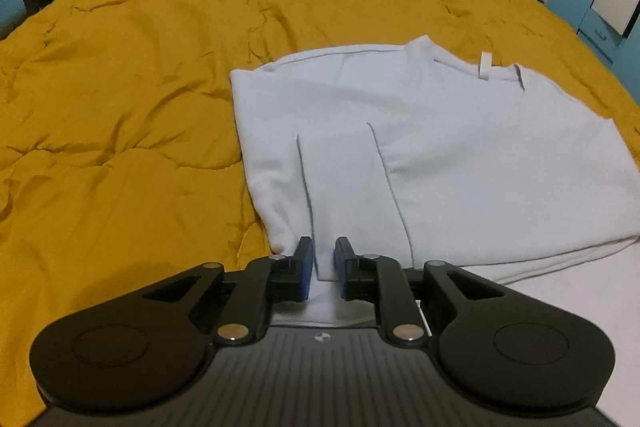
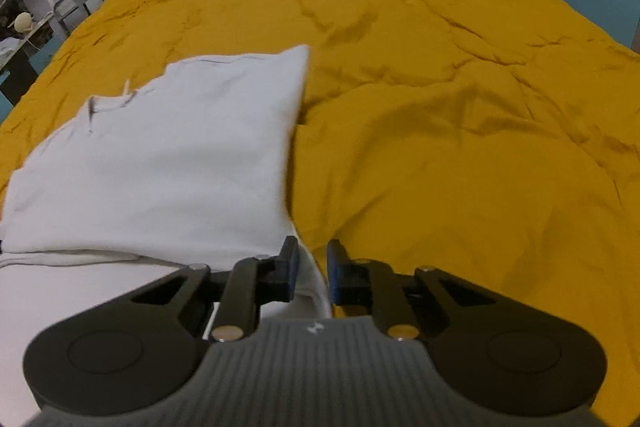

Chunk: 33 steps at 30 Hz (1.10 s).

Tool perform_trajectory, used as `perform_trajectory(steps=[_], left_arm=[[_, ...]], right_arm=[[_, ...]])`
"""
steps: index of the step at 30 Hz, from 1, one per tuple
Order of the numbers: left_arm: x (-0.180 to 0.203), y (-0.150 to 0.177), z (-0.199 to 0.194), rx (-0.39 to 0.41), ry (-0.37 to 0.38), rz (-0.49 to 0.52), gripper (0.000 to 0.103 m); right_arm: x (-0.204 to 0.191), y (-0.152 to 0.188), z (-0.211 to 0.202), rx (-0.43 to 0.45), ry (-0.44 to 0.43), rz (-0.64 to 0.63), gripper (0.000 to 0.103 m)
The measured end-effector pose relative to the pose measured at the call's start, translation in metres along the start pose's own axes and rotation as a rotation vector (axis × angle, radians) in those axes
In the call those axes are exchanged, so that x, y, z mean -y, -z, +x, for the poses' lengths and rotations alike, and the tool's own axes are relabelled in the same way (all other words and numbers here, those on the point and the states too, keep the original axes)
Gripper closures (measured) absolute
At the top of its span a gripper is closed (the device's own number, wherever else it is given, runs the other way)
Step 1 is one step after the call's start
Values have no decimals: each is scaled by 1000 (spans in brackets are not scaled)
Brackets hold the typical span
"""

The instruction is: Fold small clothes

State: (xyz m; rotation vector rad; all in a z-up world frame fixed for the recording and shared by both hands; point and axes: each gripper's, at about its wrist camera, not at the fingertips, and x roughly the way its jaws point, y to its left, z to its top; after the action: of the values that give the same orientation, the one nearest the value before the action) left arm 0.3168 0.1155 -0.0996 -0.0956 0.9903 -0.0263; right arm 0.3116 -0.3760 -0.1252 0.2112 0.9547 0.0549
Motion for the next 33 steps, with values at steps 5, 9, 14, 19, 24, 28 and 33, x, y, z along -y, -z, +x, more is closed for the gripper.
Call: perform_trajectory(steps=[5, 9, 14, 19, 24, 28, 33], left_arm=[[5, 3, -16, -14, -21, 34, 83], [7, 9, -41, 12, 5, 52, 78], [21, 16, -75, 45, 38, 128, 73], [36, 31, -109, 76, 69, 232, 68], [40, 57, -131, 77, 98, 304, 56], [30, 79, -139, 43, 92, 308, 45], [13, 103, -145, -46, 89, 320, 37]], right_arm=[[-9, -1, -9, 11, 39, -21, 95], [-13, 0, -38, 42, 18, -32, 89], [-25, 8, -77, 64, -21, -107, 83], [-36, 20, -114, 69, -37, -213, 78], [-47, 45, -146, 47, -38, -327, 67], [-50, 73, -163, -2, -21, -384, 56], [-42, 111, -172, -59, -8, -371, 42]])
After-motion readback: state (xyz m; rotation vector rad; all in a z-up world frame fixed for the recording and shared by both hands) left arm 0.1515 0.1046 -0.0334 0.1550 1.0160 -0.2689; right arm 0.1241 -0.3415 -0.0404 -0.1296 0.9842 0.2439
